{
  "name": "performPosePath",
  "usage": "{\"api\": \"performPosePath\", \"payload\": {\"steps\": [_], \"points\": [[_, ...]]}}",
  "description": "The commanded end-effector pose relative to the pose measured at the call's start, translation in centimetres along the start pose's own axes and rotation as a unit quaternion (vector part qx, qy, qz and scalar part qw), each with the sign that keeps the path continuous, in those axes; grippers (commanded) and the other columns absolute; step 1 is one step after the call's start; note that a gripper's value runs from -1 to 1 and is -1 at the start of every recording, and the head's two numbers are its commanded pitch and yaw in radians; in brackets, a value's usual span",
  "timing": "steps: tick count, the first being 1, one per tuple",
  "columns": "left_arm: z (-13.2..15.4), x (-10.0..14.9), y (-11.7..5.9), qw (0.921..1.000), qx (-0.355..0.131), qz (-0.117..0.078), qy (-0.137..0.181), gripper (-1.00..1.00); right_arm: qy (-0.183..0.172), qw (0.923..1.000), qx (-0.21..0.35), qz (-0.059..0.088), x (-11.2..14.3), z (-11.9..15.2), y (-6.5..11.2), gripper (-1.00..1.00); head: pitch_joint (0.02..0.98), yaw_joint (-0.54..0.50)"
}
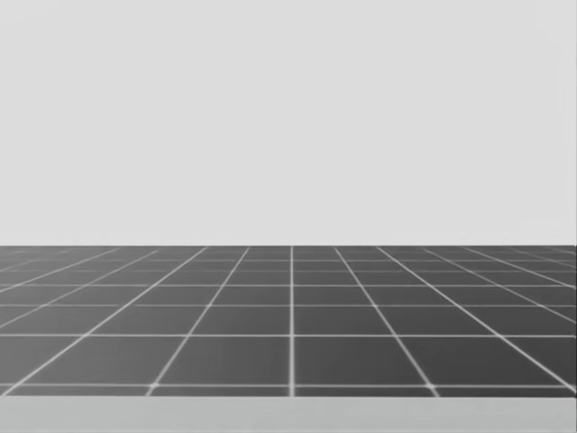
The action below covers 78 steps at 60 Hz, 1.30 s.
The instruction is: Pick up the potted meat can and lift it.
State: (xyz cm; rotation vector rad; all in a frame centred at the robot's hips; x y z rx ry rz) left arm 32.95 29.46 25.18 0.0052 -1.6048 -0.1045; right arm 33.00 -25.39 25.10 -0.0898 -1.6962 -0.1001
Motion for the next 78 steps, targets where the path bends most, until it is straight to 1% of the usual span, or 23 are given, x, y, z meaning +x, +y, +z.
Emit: {"api": "performPosePath", "payload": {"steps": [1, 4, 7, 8, 9, 11, 12, 14, 19, 23, 26, 27, 32, 36, 40, 49, 56, 60, 67, 72, 76, 78], "points": [[-0.01, -0.01, 0.03, 1.0, 0.0, 0.0, 0.0, -1.0, -0.009, 0.9999, -0.009, -0.011, 0.02, 0.23, 0.03, -1.0, 0.079, 0.01], [0.0, -0.02, 0.0, 1.0, 0.0, 0.0, 0.0, -1.0, -0.01, 0.9999, 0.011, -0.006, 0.16, 0.28, -0.01, -1.0, 0.084, 0.01], [0.01, -0.01, 0.0, 1.0, 0.0, 0.0, 0.0, -1.0, -0.009, 0.9999, 0.003, -0.013, 0.29, 0.23, -0.07, -1.0, 0.092, 0.01], [0.01, -0.01, 0.0, 1.0, 0.0, 0.0, 0.0, -1.0, -0.009, 0.9999, 0.002, -0.013, 0.32, 0.24, -0.06, -1.0, 0.095, 0.01], [0.02, -0.02, 0.01, 1.0, 0.0, 0.0, 0.0, -1.0, -0.001, 0.9998, 0.014, -0.011, 0.32, 0.17, -0.16, -1.0, 0.106, 0.01], [0.02, -0.02, 0.02, 1.0, 0.0, 0.001, 0.0, -1.0, 0.004, 0.9999, 0.01, -0.008, 0.36, 0.26, -0.22, -1.0, 0.118, 0.01], [0.02, -0.02, 0.02, 1.0, 0.0, 0.001, 0.0, -1.0, 0.003, 0.9999, 0.007, -0.011, 0.33, 0.29, -0.17, -1.0, 0.124, 0.01], [0.02, -0.03, 0.02, 1.0, 0.0, 0.0, 0.0, -1.0, 0.002, 0.9999, 0.009, -0.01, 0.35, 0.26, -0.18, -1.0, 0.14, 0.01], [0.02, -0.03, 0.0, 1.0, -0.001, 0.0, 0.0, -1.0, 0.001, 0.9999, 0.009, -0.009, 0.39, 0.32, -0.1, -1.0, 0.205, 0.01], [0.0, -0.05, 0.03, 1.0, -0.001, 0.0, 0.0, -1.0, 0.0, 1.0, 0.007, -0.007, 0.36, 0.31, -0.09, -1.0, 0.301, 0.0], [0.0, -0.06, 0.04, 1.0, -0.001, 0.0, 0.0, -1.0, -0.001, 1.0, 0.005, -0.006, 0.35, 0.29, -0.11, -1.0, 0.346, 0.0], [-0.01, -0.06, 0.05, 1.0, -0.001, 0.0, 0.0, -1.0, -0.001, 1.0, 0.005, -0.006, 0.35, 0.29, -0.12, -1.0, 0.379, 0.0], [-0.04, -0.07, 0.07, 1.0, -0.001, 0.0, 0.001, -1.0, -0.001, 1.0, 0.004, -0.005, 0.4, 0.27, -0.17, -1.0, 0.467, 0.0], [-0.04, -0.05, 0.07, 1.0, -0.001, 0.0, 0.0, -1.0, -0.001, 1.0, 0.004, -0.003, 0.41, 0.23, -0.22, -1.0, 0.525, 0.0], [-0.06, -0.04, 0.06, 1.0, -0.002, -0.001, 0.0, -1.0, -0.001, 1.0, 0.004, -0.003, 0.44, 0.22, -0.24, -1.0, 0.558, 0.01], [-0.1, -0.02, 0.04, 1.0, -0.002, -0.001, 0.001, -1.0, 0.007, 0.9999, 0.008, -0.001, 0.39, 0.18, -0.26, -1.0, 0.676, 0.05], [-0.14, -0.07, 0.0, 1.0, -0.003, -0.002, 0.003, -1.0, 0.01, 0.9999, 0.01, 0.001, 0.32, 0.2, -0.22, -1.0, 0.724, 0.09], [-0.17, -0.08, -0.03, 1.0, -0.003, -0.002, 0.003, -1.0, 0.009, 0.9999, 0.01, 0.006, 0.27, 0.19, -0.16, -1.0, 0.755, 0.14], [-0.2, -0.12, -0.12, 1.0, -0.005, -0.003, 0.005, -1.0, 0.013, 0.9998, 0.013, 0.009, 0.18, 0.19, -0.02, -1.0, 0.805, 0.23], [-0.16, -0.06, -0.12, 1.0, -0.005, -0.003, 0.005, -1.0, 0.014, 0.9997, 0.014, 0.011, 0.15, 0.21, 0.11, -1.0, 0.822, 0.26], [-0.04, 0.14, -0.15, 1.0, -0.006, 0.002, 0.003, -1.0, 0.015, 0.9997, 0.014, 0.012, 0.15, 0.18, 0.16, -1.0, 0.824, 0.26], [0.07, 0.37, -0.19, 0.9998, -0.01, 0.014, 0.004, -1.0, 0.015, 0.9997, 0.014, 0.011, 0.16, 0.16, 0.17, -1.0, 0.824, 0.26]]}}
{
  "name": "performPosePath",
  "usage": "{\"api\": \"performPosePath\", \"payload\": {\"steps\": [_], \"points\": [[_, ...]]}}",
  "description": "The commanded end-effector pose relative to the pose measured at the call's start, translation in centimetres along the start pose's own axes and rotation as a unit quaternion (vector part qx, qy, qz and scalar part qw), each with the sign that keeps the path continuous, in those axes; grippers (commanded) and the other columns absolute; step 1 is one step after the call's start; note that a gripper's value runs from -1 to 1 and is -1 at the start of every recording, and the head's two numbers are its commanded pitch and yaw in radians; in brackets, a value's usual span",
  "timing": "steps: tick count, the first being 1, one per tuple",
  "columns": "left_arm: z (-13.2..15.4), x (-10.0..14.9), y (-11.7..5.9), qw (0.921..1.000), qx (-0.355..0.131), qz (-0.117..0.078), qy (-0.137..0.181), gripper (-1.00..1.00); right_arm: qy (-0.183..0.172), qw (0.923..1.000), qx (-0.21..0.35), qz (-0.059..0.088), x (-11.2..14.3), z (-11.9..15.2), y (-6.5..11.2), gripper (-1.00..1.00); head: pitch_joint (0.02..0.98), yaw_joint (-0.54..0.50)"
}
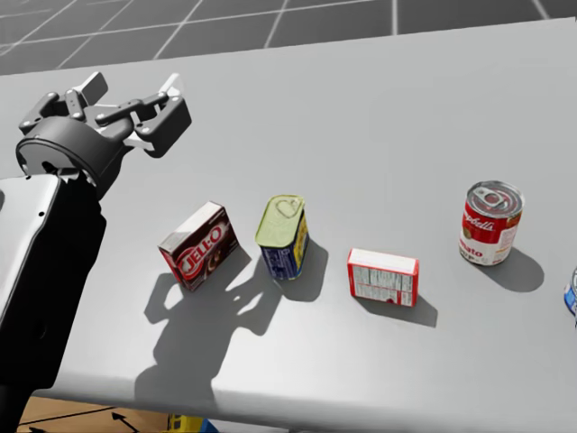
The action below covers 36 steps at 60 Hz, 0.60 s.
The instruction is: Pick up the potted meat can and lift it.
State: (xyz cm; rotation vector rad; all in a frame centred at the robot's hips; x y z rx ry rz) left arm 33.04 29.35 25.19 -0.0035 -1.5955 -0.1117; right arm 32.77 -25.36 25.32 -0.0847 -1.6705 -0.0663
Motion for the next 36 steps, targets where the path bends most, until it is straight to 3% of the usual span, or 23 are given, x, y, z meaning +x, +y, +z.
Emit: {"api": "performPosePath", "payload": {"steps": [1, 5, 10, 12, 16, 19, 21, 23, 27, 36], "points": [[0.2, 0.5, -0.1, 0.9998, -0.006, 0.018, 0.001, -1.0, 0.003, 1.0, 0.002, 0.002, -0.1, 0.0, 0.2, -1.0, 0.823, 0.26], [0.6, 0.9, -0.3, 0.9988, -0.022, 0.044, 0.003, -1.0, 0.003, 1.0, 0.001, 0.001, -0.1, -0.1, 0.2, -1.0, 0.817, 0.26], [2.2, 2.8, -1.7, 0.998, -0.043, 0.047, 0.001, -1.0, 0.004, 1.0, 0.0, 0.001, -0.1, -0.1, 0.2, -1.0, 0.799, 0.25], [3.3, 3.5, -2.5, 0.9971, -0.063, 0.04, -0.012, -1.0, 0.004, 1.0, 0.0, 0.001, -0.1, 0.0, 0.2, -1.0, 0.793, 0.25], [5.3, 4.2, -4.2, 0.9982, -0.053, 0.013, -0.027, -1.0, 0.005, 1.0, 0.0, 0.001, -0.1, 0.0, 0.2, -1.0, 0.784, 0.26], [6.6, 4.5, -5.1, 0.9974, -0.065, 0.008, -0.031, -1.0, 0.005, 1.0, 0.0, 0.0, -0.1, 0.0, 0.2, -1.0, 0.782, 0.26], [8.3, 4.8, -6.1, 0.9972, -0.067, 0.017, -0.029, -1.0, 0.004, 1.0, 0.0, -0.001, -0.1, 0.0, 0.2, -1.0, 0.781, 0.27], [9.2, 4.8, -6.5, 0.9971, -0.071, 0.008, -0.026, -1.0, 0.004, 1.0, 0.0, -0.002, -0.1, 0.0, 0.2, -1.0, 0.78, 0.27], [12.0, 4.7, -7.8, 0.9955, -0.09, 0.028, -0.004, -1.0, 0.004, 1.0, 0.0, -0.003, -0.1, 0.0, 0.2, -1.0, 0.781, 0.27], [15.5, 3.8, -9.3, 0.9912, -0.129, 0.019, 0.022, -1.0, 0.004, 1.0, -0.001, -0.003, -0.1, 0.0, 0.2, -1.0, 0.786, 0.27]]}}
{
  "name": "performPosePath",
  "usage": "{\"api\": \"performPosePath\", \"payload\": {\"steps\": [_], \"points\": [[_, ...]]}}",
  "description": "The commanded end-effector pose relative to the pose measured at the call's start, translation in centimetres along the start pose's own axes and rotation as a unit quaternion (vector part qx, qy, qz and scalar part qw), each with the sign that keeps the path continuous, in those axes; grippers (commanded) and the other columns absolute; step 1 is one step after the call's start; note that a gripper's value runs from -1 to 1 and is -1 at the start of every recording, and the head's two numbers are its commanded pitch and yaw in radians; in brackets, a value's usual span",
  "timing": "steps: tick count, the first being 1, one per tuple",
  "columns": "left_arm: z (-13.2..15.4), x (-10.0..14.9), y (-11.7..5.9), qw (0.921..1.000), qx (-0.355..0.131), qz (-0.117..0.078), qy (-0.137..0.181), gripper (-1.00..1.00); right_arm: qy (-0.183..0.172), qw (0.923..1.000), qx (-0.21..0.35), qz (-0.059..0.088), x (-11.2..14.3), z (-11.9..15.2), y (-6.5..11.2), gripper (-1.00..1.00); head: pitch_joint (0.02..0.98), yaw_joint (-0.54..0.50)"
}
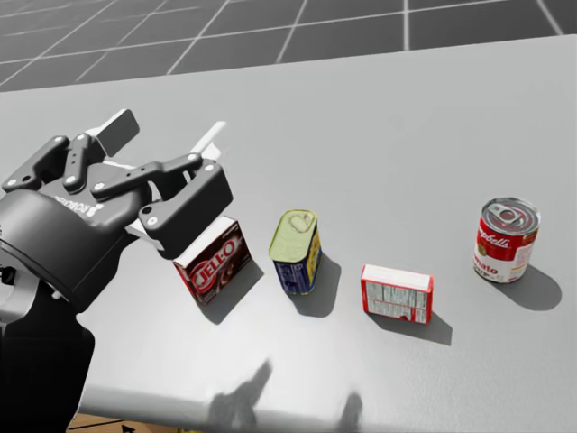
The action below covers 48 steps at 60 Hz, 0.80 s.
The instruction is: Pick up the potted meat can and lift it.
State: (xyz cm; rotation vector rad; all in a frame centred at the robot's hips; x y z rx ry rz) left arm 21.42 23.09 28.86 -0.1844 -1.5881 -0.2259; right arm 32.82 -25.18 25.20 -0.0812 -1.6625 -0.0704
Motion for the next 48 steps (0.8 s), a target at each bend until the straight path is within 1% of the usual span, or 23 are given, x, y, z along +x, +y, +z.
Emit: {"api": "performPosePath", "payload": {"steps": [1, 2, 4, 7, 9, 12, 16, 20, 23, 24, 25, 28, 31, 34, 38, 41, 44, 46, 47, 48], "points": [[4.1, -0.8, -3.4, 0.9989, -0.037, -0.004, 0.03, -1.0, 0.0, 1.0, -0.001, -0.001, 0.0, 0.0, 0.0, -1.0, 0.786, 0.27], [4.3, -0.9, -3.5, 0.9987, -0.039, -0.008, 0.032, -1.0, 0.001, 1.0, -0.001, -0.001, 0.0, 0.0, 0.0, -1.0, 0.786, 0.27], [4.8, -1.2, -3.9, 0.9978, -0.052, -0.002, 0.041, -1.0, 0.001, 1.0, -0.001, -0.001, 0.0, 0.0, 0.0, -1.0, 0.786, 0.27], [5.3, -1.6, -4.3, 0.9965, -0.064, -0.003, 0.053, -1.0, 0.001, 1.0, -0.001, -0.001, 0.0, 0.0, 0.0, -1.0, 0.786, 0.27], [5.8, -2.4, -4.9, 0.9951, -0.073, -0.005, 0.066, -1.0, 0.0, 1.0, -0.001, -0.002, 0.0, 0.0, -0.1, -1.0, 0.788, 0.27], [6.3, -3.1, -5.5, 0.9932, -0.084, -0.001, 0.08, -1.0, 0.0, 1.0, -0.002, -0.002, 0.0, 0.0, -0.1, -1.0, 0.789, 0.27], [6.8, -4.3, -6.2, 0.9912, -0.09, -0.002, 0.097, -1.0, -0.001, 1.0, -0.003, -0.002, 0.0, 0.0, -0.1, -1.0, 0.792, 0.26], [7.1, -5.2, -6.7, 0.9897, -0.093, 0.008, 0.109, -1.0, -0.001, 1.0, -0.002, -0.002, 0.0, 0.0, -0.2, -1.0, 0.793, 0.26], [7.0, -5.8, -6.9, 0.9891, -0.093, 0.003, 0.115, -1.0, -0.004, 1.0, 0.0, 0.003, 0.0, 0.0, -0.2, -1.0, 0.793, 0.26], [7.0, -6.0, -7.0, 0.9892, -0.091, 0.003, 0.115, -1.0, -0.005, 1.0, -0.001, 0.004, 0.0, 0.0, -0.2, -1.0, 0.793, 0.26], [6.9, -6.3, -7.1, 0.9889, -0.09, 0.004, 0.119, -1.0, -0.008, 0.9999, -0.004, 0.009, 0.0, 0.0, -0.2, -1.0, 0.794, 0.26], [6.5, -7.3, -7.2, 0.9886, -0.082, 0.0, 0.126, -1.0, -0.007, 0.9999, -0.003, 0.008, 0.0, -0.1, -0.3, -1.0, 0.795, 0.26], [6.1, -7.9, -7.2, 0.988, -0.078, 0.006, 0.133, -1.0, -0.007, 0.9999, -0.003, 0.008, -0.1, -0.1, -0.3, -1.0, 0.795, 0.26], [5.4, -8.9, -7.1, 0.9882, -0.066, 0.003, 0.138, -1.0, -0.007, 0.9999, -0.004, 0.007, -0.1, -0.2, -0.3, -1.0, 0.796, 0.26], [4.7, -9.8, -7.0, 0.987, -0.062, 0.011, 0.147, -1.0, -0.007, 0.9999, -0.004, 0.007, -0.1, -0.2, -0.3, -1.0, 0.798, 0.26], [4.0, -10.5, -6.9, 0.9875, -0.052, 0.008, 0.148, -1.0, -0.007, 0.9999, -0.004, 0.008, -0.1, -0.2, -0.3, -1.0, 0.799, 0.26], [3.3, -11.2, -6.8, 0.9873, -0.045, 0.011, 0.152, -1.0, -0.007, 0.9999, -0.003, 0.008, -0.1, -0.2, -0.3, -1.0, 0.8, 0.26], [3.1, -11.4, -6.8, 0.9877, -0.042, 0.009, 0.15, -1.0, -0.008, 0.9999, -0.003, 0.008, -0.1, -0.2, -0.3, -1.0, 0.799, 0.26], [2.8, -11.6, -6.7, 0.9882, -0.034, 0.005, 0.149, -1.0, -0.008, 0.9999, -0.003, 0.009, -0.1, -0.2, -0.3, -1.0, 0.799, 0.26], [2.6, -11.7, -6.7, 0.988, -0.034, 0.009, 0.151, -1.0, -0.008, 0.9999, -0.003, 0.009, -0.1, -0.2, -0.3, -1.0, 0.798, 0.26]]}}
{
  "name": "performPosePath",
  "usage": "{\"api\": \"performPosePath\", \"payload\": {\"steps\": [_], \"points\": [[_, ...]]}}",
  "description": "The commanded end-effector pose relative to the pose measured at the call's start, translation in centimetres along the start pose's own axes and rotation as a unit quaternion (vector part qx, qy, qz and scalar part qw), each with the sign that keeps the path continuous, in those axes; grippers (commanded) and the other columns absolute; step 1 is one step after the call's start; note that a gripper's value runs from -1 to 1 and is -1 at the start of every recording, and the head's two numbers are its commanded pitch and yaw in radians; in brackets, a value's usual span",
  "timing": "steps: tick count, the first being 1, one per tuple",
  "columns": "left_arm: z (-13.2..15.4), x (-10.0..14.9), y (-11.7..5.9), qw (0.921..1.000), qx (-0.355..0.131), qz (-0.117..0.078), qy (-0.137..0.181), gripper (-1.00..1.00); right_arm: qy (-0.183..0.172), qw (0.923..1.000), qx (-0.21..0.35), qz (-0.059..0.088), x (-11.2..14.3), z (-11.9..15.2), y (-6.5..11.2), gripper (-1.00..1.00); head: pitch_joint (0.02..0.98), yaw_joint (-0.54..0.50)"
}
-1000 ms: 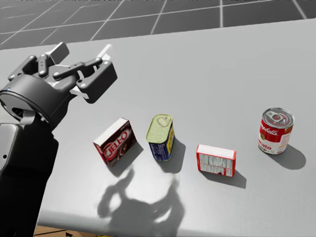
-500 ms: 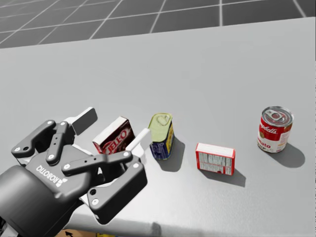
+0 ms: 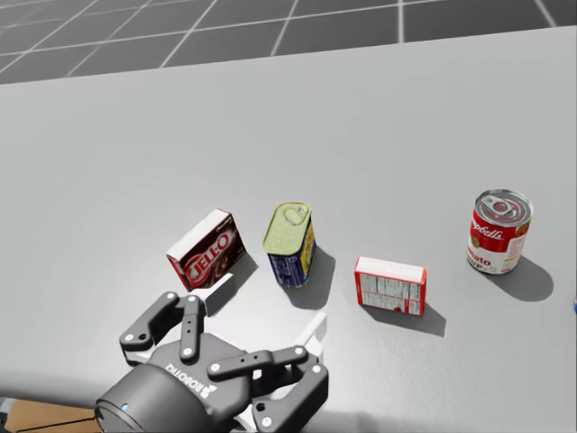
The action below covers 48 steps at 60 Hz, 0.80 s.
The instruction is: Pick up the potted meat can and lift it.
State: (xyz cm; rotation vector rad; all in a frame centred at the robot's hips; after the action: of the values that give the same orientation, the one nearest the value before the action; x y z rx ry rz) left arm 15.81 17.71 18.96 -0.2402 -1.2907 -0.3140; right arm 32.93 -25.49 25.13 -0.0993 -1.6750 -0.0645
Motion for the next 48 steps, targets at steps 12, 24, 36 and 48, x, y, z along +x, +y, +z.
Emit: {"api": "performPosePath", "payload": {"steps": [12, 24, 36, 48], "points": [[-5.0, -1.9, 1.7, 0.9986, 0.049, 0.019, 0.008, -1.0, -0.001, 1.0, 0.0, -0.001, 0.0, -0.1, 0.0, -1.0, 0.796, 0.25], [-8.3, -1.7, 2.7, 0.9968, 0.071, 0.036, 0.011, -1.0, -0.001, 1.0, 0.0, 0.0, 0.0, -0.1, 0.0, -1.0, 0.793, 0.25], [-10.9, -1.9, 3.2, 0.9951, 0.083, 0.047, 0.027, -1.0, -0.002, 1.0, -0.001, -0.001, 0.0, -0.1, 0.0, -1.0, 0.794, 0.25], [-12.2, -2.4, 3.1, 0.9931, 0.077, 0.065, 0.061, -1.0, -0.007, 1.0, 0.003, 0.002, 0.0, -0.1, 0.1, -1.0, 0.791, 0.25]]}}
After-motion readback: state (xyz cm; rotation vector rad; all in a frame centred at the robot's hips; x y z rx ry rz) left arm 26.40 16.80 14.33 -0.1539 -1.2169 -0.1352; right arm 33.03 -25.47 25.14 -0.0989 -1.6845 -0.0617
